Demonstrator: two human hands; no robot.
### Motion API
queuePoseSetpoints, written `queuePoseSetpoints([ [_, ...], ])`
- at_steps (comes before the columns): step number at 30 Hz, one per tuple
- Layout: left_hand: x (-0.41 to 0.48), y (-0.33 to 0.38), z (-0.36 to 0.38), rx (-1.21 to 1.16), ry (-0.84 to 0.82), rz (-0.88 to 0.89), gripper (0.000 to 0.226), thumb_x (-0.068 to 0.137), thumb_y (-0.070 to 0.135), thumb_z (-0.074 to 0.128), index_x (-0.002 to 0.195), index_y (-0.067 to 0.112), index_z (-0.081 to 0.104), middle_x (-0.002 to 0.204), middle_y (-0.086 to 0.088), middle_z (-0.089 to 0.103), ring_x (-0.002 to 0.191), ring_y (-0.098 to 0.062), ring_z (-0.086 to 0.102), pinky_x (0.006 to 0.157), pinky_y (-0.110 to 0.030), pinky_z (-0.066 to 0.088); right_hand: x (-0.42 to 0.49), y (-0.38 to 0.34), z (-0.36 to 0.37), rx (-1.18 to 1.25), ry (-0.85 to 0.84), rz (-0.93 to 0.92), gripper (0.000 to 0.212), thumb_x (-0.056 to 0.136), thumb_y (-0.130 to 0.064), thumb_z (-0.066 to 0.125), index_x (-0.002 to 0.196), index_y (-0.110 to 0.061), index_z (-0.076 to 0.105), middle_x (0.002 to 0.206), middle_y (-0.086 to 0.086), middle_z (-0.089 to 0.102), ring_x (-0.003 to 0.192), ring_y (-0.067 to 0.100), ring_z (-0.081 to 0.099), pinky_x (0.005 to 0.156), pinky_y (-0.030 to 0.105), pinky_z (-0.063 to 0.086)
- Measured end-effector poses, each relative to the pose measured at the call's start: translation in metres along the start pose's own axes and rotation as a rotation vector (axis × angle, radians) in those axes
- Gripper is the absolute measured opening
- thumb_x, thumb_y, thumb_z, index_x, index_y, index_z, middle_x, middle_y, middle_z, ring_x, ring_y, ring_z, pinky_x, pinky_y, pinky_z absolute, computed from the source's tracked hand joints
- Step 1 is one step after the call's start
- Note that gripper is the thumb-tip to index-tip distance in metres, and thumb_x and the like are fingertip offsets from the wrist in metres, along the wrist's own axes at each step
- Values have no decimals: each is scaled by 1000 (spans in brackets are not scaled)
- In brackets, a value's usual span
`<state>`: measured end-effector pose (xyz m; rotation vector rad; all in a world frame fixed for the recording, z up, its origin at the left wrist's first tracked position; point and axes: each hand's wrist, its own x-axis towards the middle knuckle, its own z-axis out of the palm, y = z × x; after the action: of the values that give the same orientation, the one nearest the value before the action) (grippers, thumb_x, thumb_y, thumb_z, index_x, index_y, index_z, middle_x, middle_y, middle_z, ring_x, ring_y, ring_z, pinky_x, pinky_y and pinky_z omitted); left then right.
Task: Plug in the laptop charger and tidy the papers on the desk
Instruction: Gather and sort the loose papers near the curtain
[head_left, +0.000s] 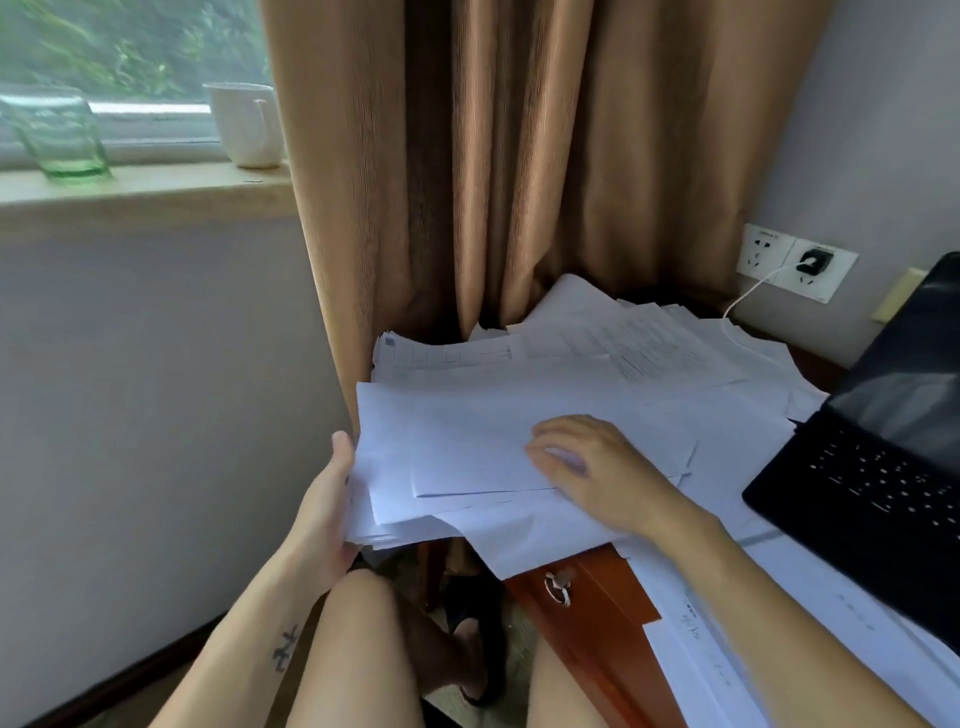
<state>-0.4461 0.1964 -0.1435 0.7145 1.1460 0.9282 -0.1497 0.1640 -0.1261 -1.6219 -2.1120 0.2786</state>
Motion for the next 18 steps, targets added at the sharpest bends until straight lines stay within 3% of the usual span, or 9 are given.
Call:
queuePoseSetpoints([
  [2, 0, 3, -1, 22, -48, 14, 57, 100, 69, 42, 124, 27, 72, 116, -4, 78, 104, -29, 75, 89, -45, 55, 2, 10, -6, -173, 99, 80, 37, 101, -43, 56, 132, -25, 64, 138, -6, 58, 135, 17, 45, 107, 14, 18],
  [4, -2, 6, 0, 135, -100, 44, 38, 102, 50, 58, 131, 28, 67, 122, -1, 77, 111, -28, 74, 103, -49, 52, -1, 18, -12, -295, 0, 347, 65, 98, -62, 46, 152, -25, 40, 158, 1, 35, 148, 24, 24, 118, 34, 14],
  [6, 0, 6, 1, 256, -121, 80, 30, 101, 28, 66, 131, 26, 65, 119, -2, 78, 105, -28, 76, 99, -50, 54, -4, 26, -17, -289, -94, 588, 96, 88, -81, 37, 160, -21, 14, 167, 7, 10, 153, 29, 4, 122, 46, 7],
  [7, 1, 5, 2, 289, -115, 89, 29, 100, 20, 67, 128, 25, 65, 115, -1, 79, 102, -27, 77, 96, -49, 56, -5, 28, -18, -272, -95, 640, 105, 84, -86, 36, 160, -19, 9, 167, 8, 8, 152, 30, 4, 121, 47, 7],
  [10, -1, 4, 3, 269, -120, 102, 32, 100, 6, 65, 126, 24, 65, 113, 0, 79, 102, -25, 77, 98, -48, 56, -4, 28, -21, -278, -14, 651, 112, 77, -89, 45, 157, -17, 14, 157, 9, 25, 144, 31, 19, 116, 46, 18],
  [13, 2, 2, 2, 242, -115, 106, 34, 101, 3, 62, 126, 26, 65, 115, 1, 79, 104, -26, 76, 100, -51, 55, 0, 34, -24, -189, 67, 677, 112, 73, -79, 65, 155, -19, 18, 150, 12, 32, 137, 32, 27, 112, 44, 24],
  [15, 4, 0, 2, 233, -109, 115, 36, 101, 3, 61, 126, 29, 65, 116, 1, 78, 104, -27, 76, 100, -53, 55, 1, 43, -26, -34, 142, 709, 108, 75, -62, 78, 157, -19, 21, 148, 12, 36, 137, 32, 31, 113, 43, 29],
  [18, 5, -3, 2, 206, -104, 108, 36, 105, 7, 57, 129, 32, 64, 120, 2, 77, 109, -28, 75, 103, -55, 53, -2, 50, -28, 383, 305, 683, 76, 89, -22, 77, 152, -16, 36, 135, 3, 55, 125, 23, 53, 103, 37, 45],
])
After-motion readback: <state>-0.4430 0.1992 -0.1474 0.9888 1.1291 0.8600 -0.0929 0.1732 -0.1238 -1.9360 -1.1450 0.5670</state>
